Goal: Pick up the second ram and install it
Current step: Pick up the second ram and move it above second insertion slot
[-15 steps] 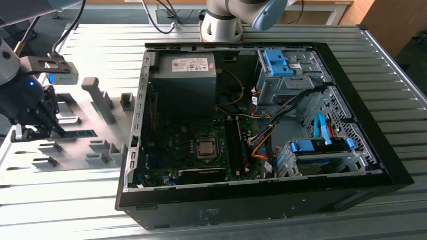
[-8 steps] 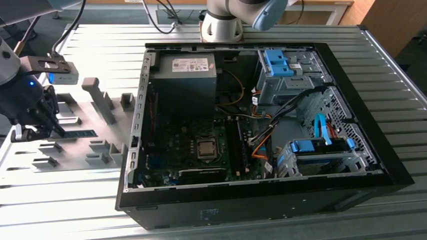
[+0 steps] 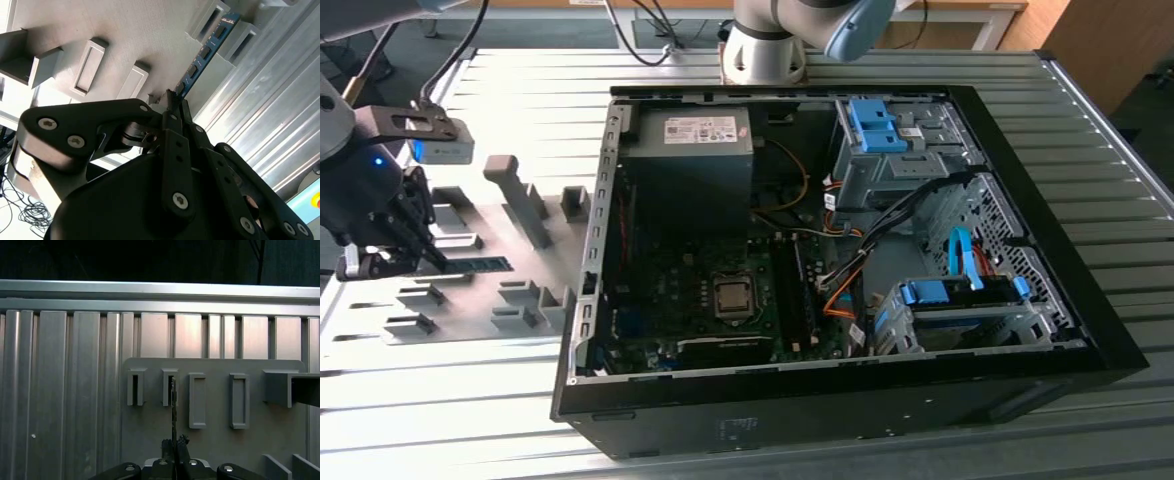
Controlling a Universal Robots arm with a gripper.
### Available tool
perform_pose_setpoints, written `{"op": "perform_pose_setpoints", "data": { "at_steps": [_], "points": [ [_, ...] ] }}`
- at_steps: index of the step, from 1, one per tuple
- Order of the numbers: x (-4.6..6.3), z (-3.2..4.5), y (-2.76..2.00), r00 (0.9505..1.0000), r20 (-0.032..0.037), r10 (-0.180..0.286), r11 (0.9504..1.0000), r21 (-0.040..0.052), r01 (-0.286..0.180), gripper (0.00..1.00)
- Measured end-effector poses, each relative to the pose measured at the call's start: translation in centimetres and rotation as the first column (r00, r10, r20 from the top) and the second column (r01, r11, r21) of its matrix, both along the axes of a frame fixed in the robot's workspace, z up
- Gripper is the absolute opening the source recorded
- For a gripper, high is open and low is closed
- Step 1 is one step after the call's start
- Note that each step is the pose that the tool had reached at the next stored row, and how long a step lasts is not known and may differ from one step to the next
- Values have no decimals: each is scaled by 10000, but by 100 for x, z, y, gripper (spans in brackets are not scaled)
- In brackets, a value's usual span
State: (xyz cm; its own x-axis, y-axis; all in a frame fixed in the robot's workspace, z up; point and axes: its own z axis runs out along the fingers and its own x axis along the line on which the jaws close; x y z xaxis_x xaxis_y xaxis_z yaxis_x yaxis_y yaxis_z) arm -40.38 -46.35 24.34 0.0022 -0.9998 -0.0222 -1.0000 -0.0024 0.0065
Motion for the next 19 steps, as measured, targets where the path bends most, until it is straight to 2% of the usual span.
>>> {"op": "perform_pose_setpoints", "data": {
  "at_steps": [19],
  "points": [
    [0, 48, 0, 10000, 1, 0, 10000, 1, 0, 14]
  ]
}}
